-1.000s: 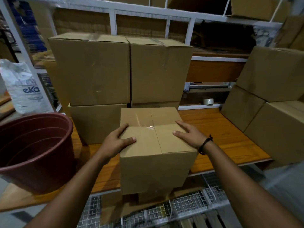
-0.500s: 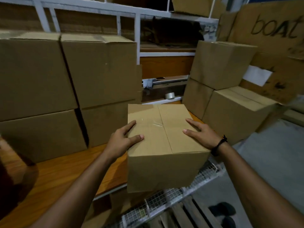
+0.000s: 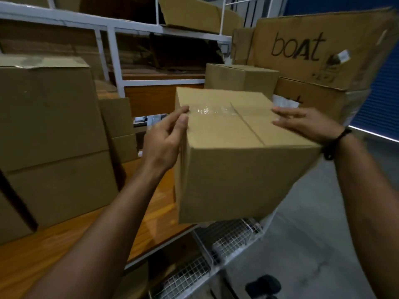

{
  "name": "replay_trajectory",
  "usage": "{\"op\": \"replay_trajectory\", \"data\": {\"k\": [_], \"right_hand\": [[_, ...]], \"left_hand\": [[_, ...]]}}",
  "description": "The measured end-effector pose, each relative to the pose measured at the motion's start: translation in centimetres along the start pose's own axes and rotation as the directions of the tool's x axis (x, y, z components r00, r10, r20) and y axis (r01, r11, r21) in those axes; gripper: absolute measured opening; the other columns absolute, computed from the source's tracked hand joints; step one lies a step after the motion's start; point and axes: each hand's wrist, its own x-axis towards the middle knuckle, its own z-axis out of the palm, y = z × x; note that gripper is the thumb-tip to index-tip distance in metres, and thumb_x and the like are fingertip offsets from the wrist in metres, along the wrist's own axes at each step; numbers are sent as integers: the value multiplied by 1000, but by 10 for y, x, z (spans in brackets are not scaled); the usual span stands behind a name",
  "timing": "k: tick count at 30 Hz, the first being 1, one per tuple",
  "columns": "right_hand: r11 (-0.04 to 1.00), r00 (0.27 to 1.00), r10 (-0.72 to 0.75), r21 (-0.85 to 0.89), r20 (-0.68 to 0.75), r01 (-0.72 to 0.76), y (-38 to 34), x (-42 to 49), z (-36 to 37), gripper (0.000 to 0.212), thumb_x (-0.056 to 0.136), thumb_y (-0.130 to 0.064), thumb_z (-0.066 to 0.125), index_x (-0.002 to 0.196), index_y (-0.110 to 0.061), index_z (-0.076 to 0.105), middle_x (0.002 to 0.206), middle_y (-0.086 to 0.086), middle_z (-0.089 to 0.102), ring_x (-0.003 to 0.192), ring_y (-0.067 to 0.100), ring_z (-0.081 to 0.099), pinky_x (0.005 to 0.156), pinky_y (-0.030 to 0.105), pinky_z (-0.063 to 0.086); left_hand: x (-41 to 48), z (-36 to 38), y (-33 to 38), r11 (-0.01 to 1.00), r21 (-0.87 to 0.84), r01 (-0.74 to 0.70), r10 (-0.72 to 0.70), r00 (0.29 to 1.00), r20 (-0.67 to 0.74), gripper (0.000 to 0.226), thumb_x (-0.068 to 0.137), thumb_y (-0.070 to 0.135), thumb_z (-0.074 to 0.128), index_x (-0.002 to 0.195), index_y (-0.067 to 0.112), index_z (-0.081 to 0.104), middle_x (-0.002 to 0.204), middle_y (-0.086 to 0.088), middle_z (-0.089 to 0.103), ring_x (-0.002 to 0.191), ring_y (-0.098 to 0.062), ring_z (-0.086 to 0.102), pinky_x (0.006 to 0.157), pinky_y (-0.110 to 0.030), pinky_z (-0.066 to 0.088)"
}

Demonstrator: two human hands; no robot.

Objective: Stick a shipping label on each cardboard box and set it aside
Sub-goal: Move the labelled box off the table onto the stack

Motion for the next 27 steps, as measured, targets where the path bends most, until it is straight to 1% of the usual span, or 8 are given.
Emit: {"op": "replay_trajectory", "data": {"k": [2,4,6,9,13,16,22,27], "right_hand": [[998,999,41,-47,-15,-42,4,15,-36,50,86,-47,61,135,-37,52,128,-18,43,118,4,35,97,26,23],[996,997,75,-44,-11,-75,10,29,-62,53,79,-53,64,130,-43,55,134,-18,45,123,6,37,106,30,23],[994,994,106,-29,2,-106,20,43,-79,60,66,-60,70,123,-50,57,143,-15,45,131,11,38,114,40,24],[990,990,139,-26,-1,-139,35,66,-105,64,62,-59,74,123,-52,57,148,-11,40,134,12,35,115,41,24],[981,986,165,-96,-22,-166,52,99,-132,74,45,-75,76,115,-57,60,148,-17,39,137,13,32,116,43,21],[969,982,180,-163,-62,-187,73,124,-149,75,39,-83,72,109,-55,65,145,-16,43,137,17,34,116,48,21],[955,978,194,-213,-76,-206,102,160,-171,54,58,-68,68,108,-48,69,141,-12,50,134,18,38,115,46,22],[963,989,142,-225,-29,-145,123,194,-184,53,68,-59,66,116,-38,68,140,-9,51,133,17,39,114,38,24]], "left_hand": [[21,23,5,999,-26,-41,42,999,33,58,86,70,40,136,41,50,134,0,59,115,-20,61,85,-50,56],[36,49,9,996,-85,-38,46,994,100,56,86,66,44,137,44,47,140,-3,53,121,-22,57,83,-45,58],[49,72,9,992,-123,-32,53,983,174,50,87,56,48,136,47,44,145,-5,48,127,-21,51,84,-38,59],[73,101,2,984,-170,-48,88,968,235,44,88,50,53,129,58,42,149,-6,44,134,-22,46,85,-41,59],[110,133,-15,988,-101,-113,135,961,241,50,94,29,60,139,45,44,147,-5,46,134,-20,46,83,-43,59],[135,158,-22,986,-45,-161,167,959,231,50,90,29,65,136,42,50,140,-3,54,127,-15,53,86,-46,58],[161,201,-30,983,2,-184,178,956,232,49,87,37,65,135,40,52,136,-4,58,119,-11,59,85,-44,58],[178,226,-29,979,49,-196,185,968,172,50,86,46,60,135,44,49,135,-3,59,116,-10,62,86,-44,58]]}}
